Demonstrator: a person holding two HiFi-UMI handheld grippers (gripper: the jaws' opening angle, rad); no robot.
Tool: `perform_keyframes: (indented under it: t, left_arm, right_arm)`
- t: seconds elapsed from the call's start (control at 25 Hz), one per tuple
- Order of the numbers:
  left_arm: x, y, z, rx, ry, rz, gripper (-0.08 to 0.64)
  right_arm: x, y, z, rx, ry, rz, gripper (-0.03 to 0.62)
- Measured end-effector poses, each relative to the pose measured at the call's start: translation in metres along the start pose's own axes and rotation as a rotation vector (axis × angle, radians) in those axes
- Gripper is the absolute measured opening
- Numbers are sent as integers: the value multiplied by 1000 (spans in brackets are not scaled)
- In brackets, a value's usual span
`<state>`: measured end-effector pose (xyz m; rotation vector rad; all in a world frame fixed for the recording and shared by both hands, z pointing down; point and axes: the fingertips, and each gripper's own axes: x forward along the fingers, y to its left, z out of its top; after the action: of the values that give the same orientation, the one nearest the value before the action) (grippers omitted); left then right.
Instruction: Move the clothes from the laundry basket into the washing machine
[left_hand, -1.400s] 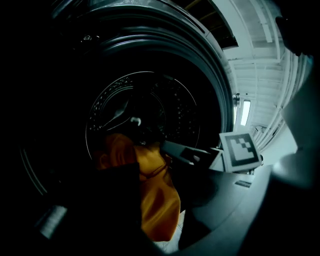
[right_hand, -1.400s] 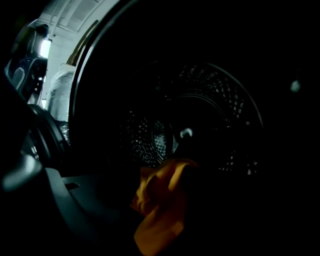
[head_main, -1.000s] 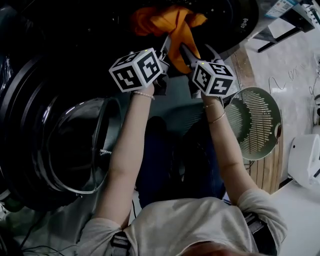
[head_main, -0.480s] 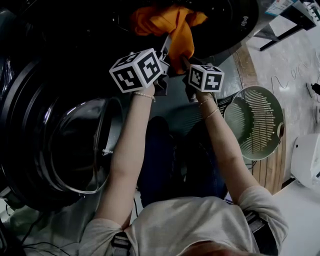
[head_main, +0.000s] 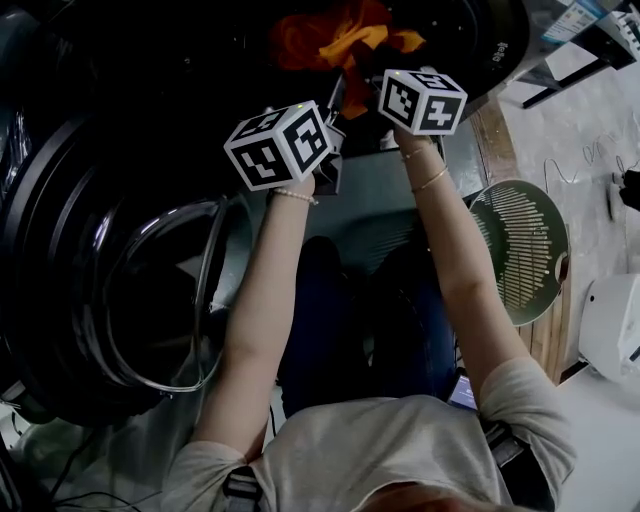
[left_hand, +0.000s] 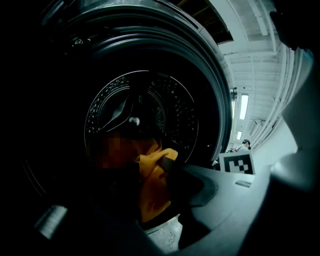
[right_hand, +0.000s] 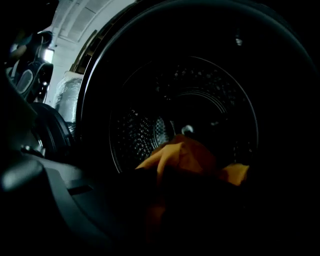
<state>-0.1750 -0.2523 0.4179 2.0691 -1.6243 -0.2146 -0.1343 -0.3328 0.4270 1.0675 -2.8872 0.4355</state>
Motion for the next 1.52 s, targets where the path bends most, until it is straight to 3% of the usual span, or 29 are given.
perform_keyframes:
  t: [0.24,0.36,0.4,0.48,0.52,0.72,1.28,1.52]
  left_arm:
    - [3,3,-2,-11,4,7,190]
    - [3,8,-1,-20,0,17,190]
    - [3,10,-1,-24,-1,20,190]
    - [5,10,-3,-24,5,22,190]
    - [6,10,-4,-20,10,22,190]
    - [9,7,-2,-13,5,24,190]
    - [5,-27,-9,60,16,4,190]
    - [-1,-17,-7,67,11,33,190]
  right_arm:
    - [44,-19,41,-78,-43,-61,21]
    - [65,-25,43,-63,24,-64,23]
    - [68,-28,39,-55,58,-75,39]
    - [71,-33,28,-42,112,-100,201]
    - [71,-35,24,-38,124,-108,240]
    - [51,-29,31,-44,61,-106,287]
    - [-47,13,65,-127,-114,-39,304]
    - [-70,17,3,-36,2,-1,304]
